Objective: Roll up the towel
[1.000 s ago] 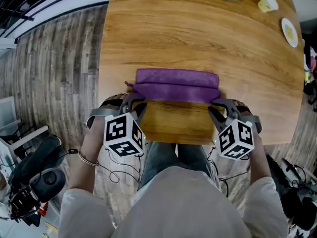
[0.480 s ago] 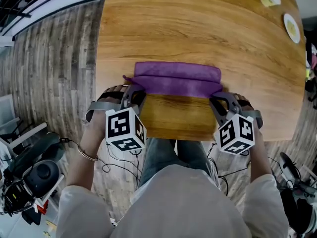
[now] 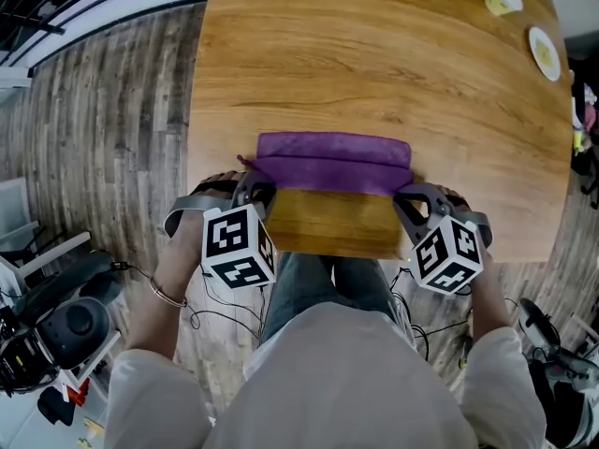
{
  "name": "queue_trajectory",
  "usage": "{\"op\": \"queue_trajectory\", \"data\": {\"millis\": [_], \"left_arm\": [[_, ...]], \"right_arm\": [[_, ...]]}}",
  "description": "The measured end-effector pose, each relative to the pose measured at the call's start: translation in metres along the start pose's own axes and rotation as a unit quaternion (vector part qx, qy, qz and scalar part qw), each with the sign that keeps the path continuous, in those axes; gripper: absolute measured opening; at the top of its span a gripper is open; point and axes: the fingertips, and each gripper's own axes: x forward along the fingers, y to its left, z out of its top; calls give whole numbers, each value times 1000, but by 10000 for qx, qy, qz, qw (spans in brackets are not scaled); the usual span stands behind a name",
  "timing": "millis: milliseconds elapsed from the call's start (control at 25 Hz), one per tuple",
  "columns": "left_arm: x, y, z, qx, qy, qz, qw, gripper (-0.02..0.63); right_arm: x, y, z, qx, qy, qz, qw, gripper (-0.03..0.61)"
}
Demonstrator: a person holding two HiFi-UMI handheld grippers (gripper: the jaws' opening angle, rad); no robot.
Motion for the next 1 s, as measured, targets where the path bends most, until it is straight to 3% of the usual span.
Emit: {"op": "queue_trajectory", "data": {"millis": [280,600,1000], "left_arm": [[-16,-7,2,-627,-145,-414,9971,26],[-3,40,17,-811,-111,-226,9964,28],[19,71,9,-1113,121,-204,9935,29]], "right_arm": [[-24,-6,7,222,-255,-4,9994,20],[-16,-50,0,421,-281,-125,9986,20],[14,-78,2,587,-135,25,9982,23]]}}
